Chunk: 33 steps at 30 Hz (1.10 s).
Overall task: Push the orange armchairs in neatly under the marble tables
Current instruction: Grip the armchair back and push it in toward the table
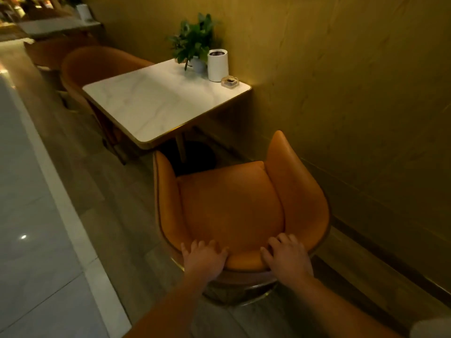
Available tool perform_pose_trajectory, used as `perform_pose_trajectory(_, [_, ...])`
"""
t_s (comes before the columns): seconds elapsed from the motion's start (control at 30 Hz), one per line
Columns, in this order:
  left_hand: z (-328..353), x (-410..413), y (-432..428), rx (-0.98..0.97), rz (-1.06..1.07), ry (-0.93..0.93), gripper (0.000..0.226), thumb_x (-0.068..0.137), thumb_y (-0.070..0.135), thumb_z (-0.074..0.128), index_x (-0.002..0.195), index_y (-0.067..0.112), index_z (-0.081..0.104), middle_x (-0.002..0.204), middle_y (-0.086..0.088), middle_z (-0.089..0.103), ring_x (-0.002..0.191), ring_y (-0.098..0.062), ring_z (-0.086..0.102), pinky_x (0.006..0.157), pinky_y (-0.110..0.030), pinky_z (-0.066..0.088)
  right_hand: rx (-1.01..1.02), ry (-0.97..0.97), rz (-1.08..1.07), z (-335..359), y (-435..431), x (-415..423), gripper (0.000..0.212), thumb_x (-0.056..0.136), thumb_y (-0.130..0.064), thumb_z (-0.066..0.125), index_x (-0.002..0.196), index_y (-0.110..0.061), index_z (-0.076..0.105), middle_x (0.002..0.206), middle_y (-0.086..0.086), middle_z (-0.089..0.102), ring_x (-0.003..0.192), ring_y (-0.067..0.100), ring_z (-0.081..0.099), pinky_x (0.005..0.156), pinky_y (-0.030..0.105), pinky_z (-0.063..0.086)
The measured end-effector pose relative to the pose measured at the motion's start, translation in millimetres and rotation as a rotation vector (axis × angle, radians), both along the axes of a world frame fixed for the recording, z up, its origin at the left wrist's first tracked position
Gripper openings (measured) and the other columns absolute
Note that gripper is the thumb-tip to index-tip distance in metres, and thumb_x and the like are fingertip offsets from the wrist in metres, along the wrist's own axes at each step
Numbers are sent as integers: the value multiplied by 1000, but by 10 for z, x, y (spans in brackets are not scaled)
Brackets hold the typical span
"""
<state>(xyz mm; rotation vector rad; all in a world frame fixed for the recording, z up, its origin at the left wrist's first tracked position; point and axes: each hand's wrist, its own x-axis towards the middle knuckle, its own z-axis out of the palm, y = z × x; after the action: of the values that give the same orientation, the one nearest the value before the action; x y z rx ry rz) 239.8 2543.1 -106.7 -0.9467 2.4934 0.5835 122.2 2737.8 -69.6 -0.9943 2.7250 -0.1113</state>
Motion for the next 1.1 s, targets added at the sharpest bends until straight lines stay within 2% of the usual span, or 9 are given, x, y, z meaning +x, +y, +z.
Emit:
perform_pose_trajectory(0.1, [17,15,57,-13,11,20,65,92,68,14,141,38,44,150,-3,41,146,-32,22,116,-65,-1,40,22,55,-111,-15,-24,48,87,-50,10,103,-34,52,111,-9,54,103,16,44,91,35,36])
perform_pose_trajectory(0.2, [-39,50,86,-85,-29,35,71,86,66,4,134,40,49,146,-1,46,143,-33,25,115,-66,1,38,55,69,-214,-15,-24,57,82,-50,1,99,-34,53,109,-10,56,102,15,46,93,36,36])
perform_pose_trajectory(0.27, [-45,42,104,-118,-34,51,71,87,65,5,132,37,52,143,-2,48,142,-33,28,115,-66,3,21,71,37,-207,-24,-24,54,87,-52,5,98,-36,55,105,-14,58,99,12,48,95,34,37])
perform_pose_trajectory(0.4, [-22,-18,124,-92,6,35,66,88,64,10,130,35,52,143,-1,48,142,-32,27,116,-66,1,-60,74,-66,-121,-60,-24,40,95,-57,25,96,-38,61,99,-21,59,97,4,50,104,31,34])
perform_pose_trajectory(0.63, [-24,-70,192,-136,57,59,59,88,60,17,126,36,55,139,-1,51,138,-30,33,116,-65,7,-69,55,-44,-149,-23,-109,44,94,-57,28,98,-35,66,103,-22,62,101,5,52,109,32,30])
perform_pose_trajectory(0.8, [29,-231,274,-109,102,60,57,90,58,17,125,34,55,139,-3,51,139,-31,32,116,-65,6,-90,61,-8,-148,22,-329,44,94,-57,29,96,-35,67,101,-21,62,101,5,53,108,31,31])
perform_pose_trajectory(0.97, [136,-562,440,-77,166,51,55,95,57,20,132,32,52,145,-6,46,143,-31,28,118,-64,4,-128,54,35,-126,104,-742,37,95,-55,33,89,-36,64,92,-21,58,90,2,46,97,27,36])
perform_pose_trajectory(1.1, [136,-854,593,-73,215,42,57,94,58,18,133,32,52,146,-5,46,143,-31,28,118,-64,3,-178,92,63,-165,186,-1099,36,94,-51,39,87,-33,69,91,-18,63,90,6,52,93,28,38])
